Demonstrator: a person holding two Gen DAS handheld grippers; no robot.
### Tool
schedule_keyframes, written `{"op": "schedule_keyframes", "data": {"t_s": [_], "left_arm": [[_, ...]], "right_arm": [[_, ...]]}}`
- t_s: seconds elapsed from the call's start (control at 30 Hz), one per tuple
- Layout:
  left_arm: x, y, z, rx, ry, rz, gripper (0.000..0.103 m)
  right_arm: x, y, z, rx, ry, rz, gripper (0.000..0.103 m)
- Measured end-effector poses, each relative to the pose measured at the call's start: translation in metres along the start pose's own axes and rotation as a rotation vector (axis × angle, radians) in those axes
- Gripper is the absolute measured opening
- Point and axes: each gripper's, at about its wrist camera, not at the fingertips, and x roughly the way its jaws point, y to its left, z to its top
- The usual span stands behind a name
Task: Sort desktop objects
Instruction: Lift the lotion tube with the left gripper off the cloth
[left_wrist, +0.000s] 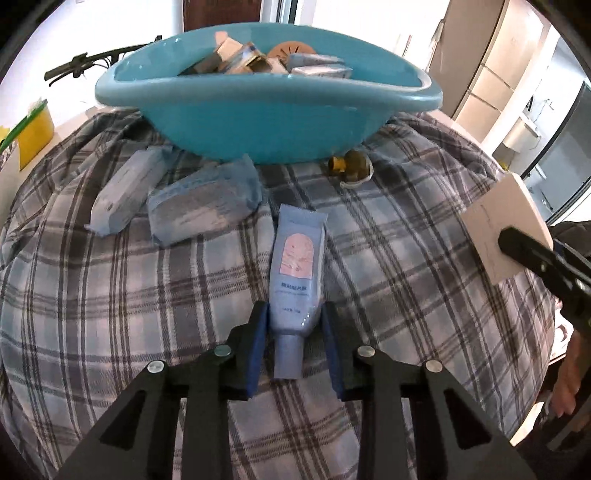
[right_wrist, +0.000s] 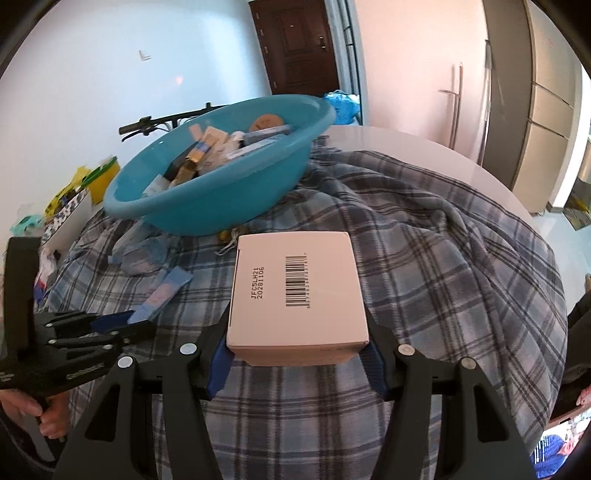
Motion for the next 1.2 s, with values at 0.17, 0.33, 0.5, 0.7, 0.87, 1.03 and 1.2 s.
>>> {"op": "schedule_keyframes", "data": {"t_s": [0.17,0.33,0.5,0.7,0.87,1.03,1.2], "left_arm": [[0.007,-0.005,0.005,0.016,-0.014,0.012,0.03],[0.009,-0.006,0.007,0.02,-0.018,0.02,0.031],[0.003,-0.004,0.004,0.01,-0.053,0.028,0.031],[-0.027,-0.012,-0.003,0.034,-0.169,0.093,0.031],[-0.053,-0.013,-0.01,0.035,-0.286,0.106,0.031],[-0.077,-0.016,-0.015,0.049,-0.38,0.108,0.031],[-0.088,-0.015,-0.016,0.046,-0.397,0.112,0.031]], "right_arm": [[-0.006,0.0,-0.001,-0.018,-0.012,-0.053,0.058],[-0.006,-0.008,0.0,0.01,-0.011,-0.055,0.058],[-0.006,-0.005,-0.001,0.006,-0.01,-0.046,0.058],[-0.006,0.004,-0.001,-0.004,-0.019,-0.034,0.058],[-0.013,0.012,0.0,-0.014,-0.041,-0.023,0.058],[-0.024,0.021,0.002,-0.03,-0.08,-0.015,0.058],[-0.03,0.032,0.003,-0.06,-0.097,-0.012,0.058]]}}
